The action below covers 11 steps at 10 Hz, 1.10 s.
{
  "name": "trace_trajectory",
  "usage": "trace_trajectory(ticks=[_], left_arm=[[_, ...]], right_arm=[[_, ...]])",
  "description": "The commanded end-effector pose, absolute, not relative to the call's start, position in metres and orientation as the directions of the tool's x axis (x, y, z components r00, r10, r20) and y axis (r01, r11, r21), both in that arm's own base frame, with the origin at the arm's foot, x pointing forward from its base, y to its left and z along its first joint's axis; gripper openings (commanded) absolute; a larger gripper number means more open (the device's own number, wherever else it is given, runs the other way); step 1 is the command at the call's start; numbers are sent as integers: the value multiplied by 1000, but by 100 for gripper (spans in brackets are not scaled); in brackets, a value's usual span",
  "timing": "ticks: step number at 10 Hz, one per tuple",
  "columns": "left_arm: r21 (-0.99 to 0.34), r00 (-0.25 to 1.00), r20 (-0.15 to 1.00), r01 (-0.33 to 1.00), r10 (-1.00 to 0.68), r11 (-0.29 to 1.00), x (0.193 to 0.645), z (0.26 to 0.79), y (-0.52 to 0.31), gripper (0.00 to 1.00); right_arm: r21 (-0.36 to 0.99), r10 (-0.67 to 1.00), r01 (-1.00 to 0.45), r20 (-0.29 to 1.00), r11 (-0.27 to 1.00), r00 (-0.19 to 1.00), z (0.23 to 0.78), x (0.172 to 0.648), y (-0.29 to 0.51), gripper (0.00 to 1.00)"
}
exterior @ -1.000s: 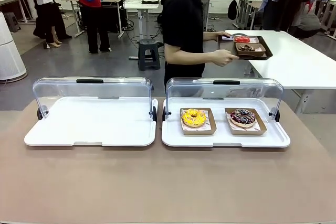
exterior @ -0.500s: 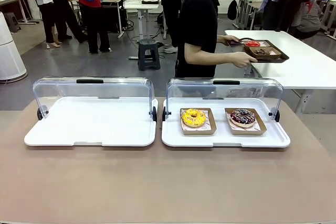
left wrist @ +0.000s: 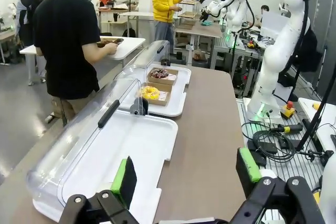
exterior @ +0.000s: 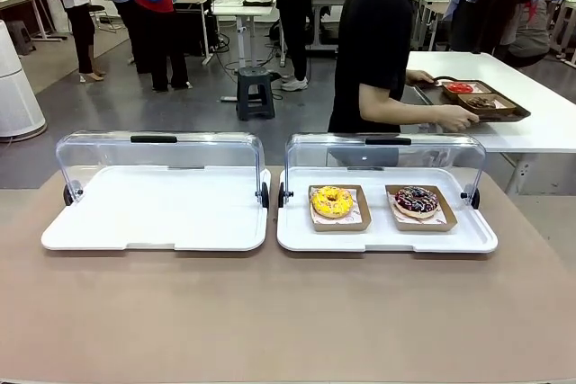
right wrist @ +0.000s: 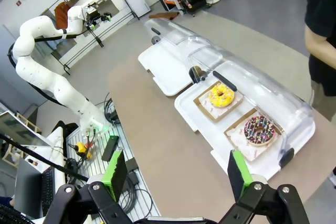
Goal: Provide the desired donut to the person.
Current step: Place the picked Paper togo box onto the Handle tray extended by the person.
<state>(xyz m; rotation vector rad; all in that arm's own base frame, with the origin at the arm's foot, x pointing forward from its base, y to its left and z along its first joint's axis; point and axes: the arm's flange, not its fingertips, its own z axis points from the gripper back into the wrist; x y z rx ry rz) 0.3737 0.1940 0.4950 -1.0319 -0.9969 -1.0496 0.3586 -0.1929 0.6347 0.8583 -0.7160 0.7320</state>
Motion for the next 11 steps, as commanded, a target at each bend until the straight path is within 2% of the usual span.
trace_trajectory(ticks=[1,11], left_arm=[[-163,195,965,970,-173,183,371,495,192,100],[-163,195,965,970,-173,183,371,495,192,100]], right_arm=[[399,254,-804,804,440,538,635,359,-191,100],[399,254,-804,804,440,538,635,359,-191,100]])
